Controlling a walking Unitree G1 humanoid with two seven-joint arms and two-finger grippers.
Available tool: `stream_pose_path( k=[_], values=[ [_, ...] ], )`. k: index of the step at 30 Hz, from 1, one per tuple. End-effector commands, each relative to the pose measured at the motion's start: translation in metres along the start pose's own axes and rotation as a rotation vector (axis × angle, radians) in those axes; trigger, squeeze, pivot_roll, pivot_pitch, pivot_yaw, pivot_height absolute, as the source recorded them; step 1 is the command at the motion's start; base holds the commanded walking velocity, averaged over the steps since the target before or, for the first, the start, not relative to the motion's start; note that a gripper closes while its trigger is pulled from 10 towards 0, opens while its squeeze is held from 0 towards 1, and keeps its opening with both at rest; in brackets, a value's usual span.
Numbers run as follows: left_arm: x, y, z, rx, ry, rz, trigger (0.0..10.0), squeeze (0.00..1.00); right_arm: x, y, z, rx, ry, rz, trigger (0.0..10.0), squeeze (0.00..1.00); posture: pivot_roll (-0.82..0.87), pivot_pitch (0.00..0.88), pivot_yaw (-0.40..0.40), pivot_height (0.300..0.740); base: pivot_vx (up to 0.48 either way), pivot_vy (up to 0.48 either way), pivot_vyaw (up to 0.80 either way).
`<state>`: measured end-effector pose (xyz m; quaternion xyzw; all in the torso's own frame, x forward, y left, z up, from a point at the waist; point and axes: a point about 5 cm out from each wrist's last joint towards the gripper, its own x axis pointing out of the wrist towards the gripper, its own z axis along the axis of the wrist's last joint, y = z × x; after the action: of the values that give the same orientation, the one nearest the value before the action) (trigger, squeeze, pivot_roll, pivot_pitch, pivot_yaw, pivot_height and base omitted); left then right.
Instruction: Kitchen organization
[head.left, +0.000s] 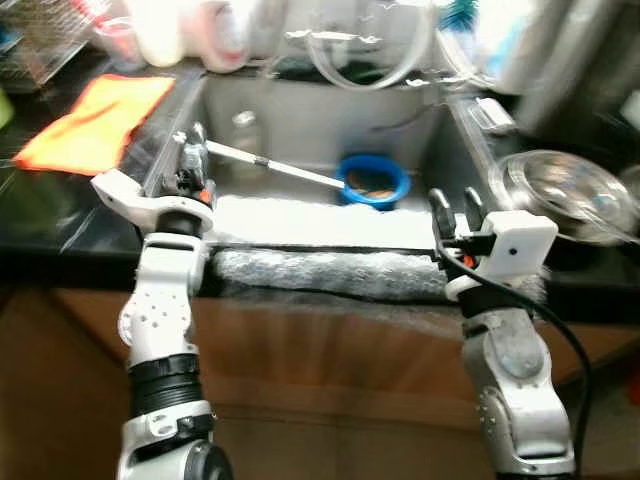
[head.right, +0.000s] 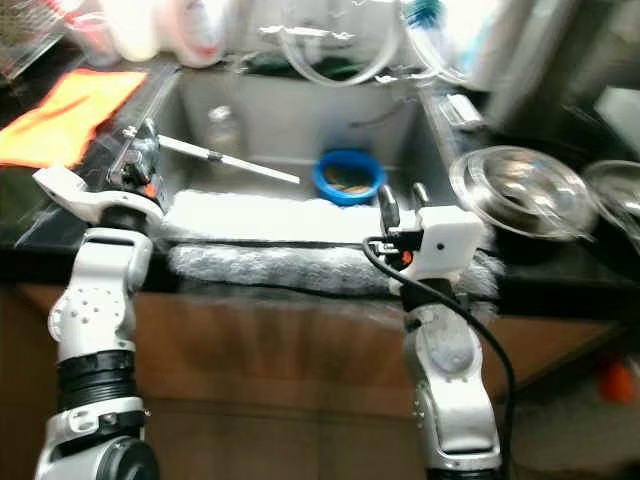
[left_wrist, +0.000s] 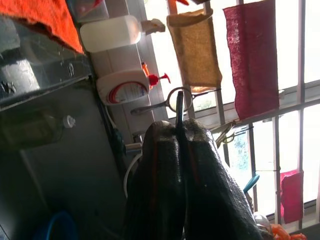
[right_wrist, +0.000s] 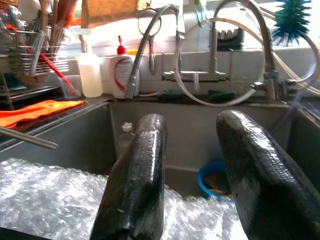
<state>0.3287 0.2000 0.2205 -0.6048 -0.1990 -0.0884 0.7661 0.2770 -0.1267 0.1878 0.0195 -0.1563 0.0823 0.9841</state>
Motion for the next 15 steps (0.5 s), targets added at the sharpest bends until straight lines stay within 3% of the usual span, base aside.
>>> stream_pose_path(
  k=[1, 15],
  values=[
    [0.0045, -0.0131, -0.0138, -0.016, 0.042, -0.051, 10.0, 0.0, -0.0032, -0.0089, 0.0017, -0.019, -0.005, -0.03, 10.0, 0.0, -0.07, 0.057, -0.022, 0.74, 0.0, 0.0, 0.0],
    [0.0014, -0.0114, -0.0153, 0.021, 0.065, -0.056, 10.0, 0.0, -0.0033, -0.0087, 0.0013, -0.019, -0.008, -0.031, 10.0, 0.0, -0.07, 0.053, -0.02, 0.74, 0.0, 0.0, 0.0]
  ],
)
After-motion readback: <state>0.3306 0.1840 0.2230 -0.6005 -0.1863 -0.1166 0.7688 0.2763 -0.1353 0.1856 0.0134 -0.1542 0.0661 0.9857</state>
